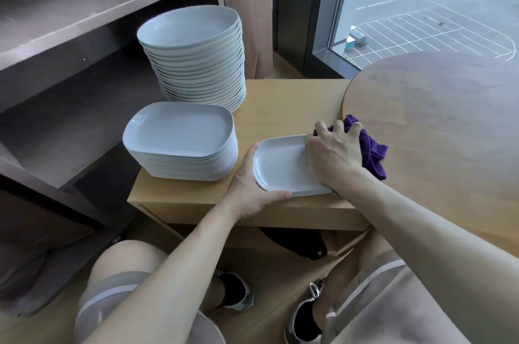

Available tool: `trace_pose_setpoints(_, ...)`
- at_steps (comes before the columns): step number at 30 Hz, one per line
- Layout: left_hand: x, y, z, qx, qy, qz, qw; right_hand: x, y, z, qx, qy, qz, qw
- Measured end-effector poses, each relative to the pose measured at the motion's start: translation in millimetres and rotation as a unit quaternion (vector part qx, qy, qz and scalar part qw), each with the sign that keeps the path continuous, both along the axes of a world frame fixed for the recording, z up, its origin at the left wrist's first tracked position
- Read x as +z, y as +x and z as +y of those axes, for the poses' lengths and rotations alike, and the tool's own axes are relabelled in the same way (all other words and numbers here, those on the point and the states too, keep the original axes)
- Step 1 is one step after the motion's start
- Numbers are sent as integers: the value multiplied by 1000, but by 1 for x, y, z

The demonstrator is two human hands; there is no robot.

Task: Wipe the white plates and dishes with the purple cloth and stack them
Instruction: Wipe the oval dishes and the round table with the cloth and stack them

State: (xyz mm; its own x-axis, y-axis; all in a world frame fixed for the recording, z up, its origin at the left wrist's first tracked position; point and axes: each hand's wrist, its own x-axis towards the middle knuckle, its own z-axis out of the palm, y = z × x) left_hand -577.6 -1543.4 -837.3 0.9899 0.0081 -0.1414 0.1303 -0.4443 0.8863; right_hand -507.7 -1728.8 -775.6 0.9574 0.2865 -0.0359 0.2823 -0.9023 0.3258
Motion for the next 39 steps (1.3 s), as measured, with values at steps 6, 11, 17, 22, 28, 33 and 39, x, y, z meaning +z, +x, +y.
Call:
trace_pose_setpoints(6,0,-1,1,-15,6,-5,1000,3,-9,31,101,42,23,994)
trace_pose_setpoints(11,4,0,1,-26,-19,-16,999,9,-24,66,167,108,54,978)
trace_pose_setpoints(17,6,2,2,-53,-41,20,998,18,-30,42,196,132,139,962)
trace_pose_setpoints(22,12,1,-1,-29,-56,35,997,16,-37,23,171,150,162,960)
trace_pose_setpoints(28,11,-1,0,-22,-28,9,999,15,-42,-15,101,126,139,977)
trace_pose_setpoints(33,10,0,1,-14,-17,4,1000,7,-47,-40,13,50,33,998)
trace_pose_setpoints(39,12,-2,-2,5,-29,0,1000,-4,-57,-35,-40,62,-14,997)
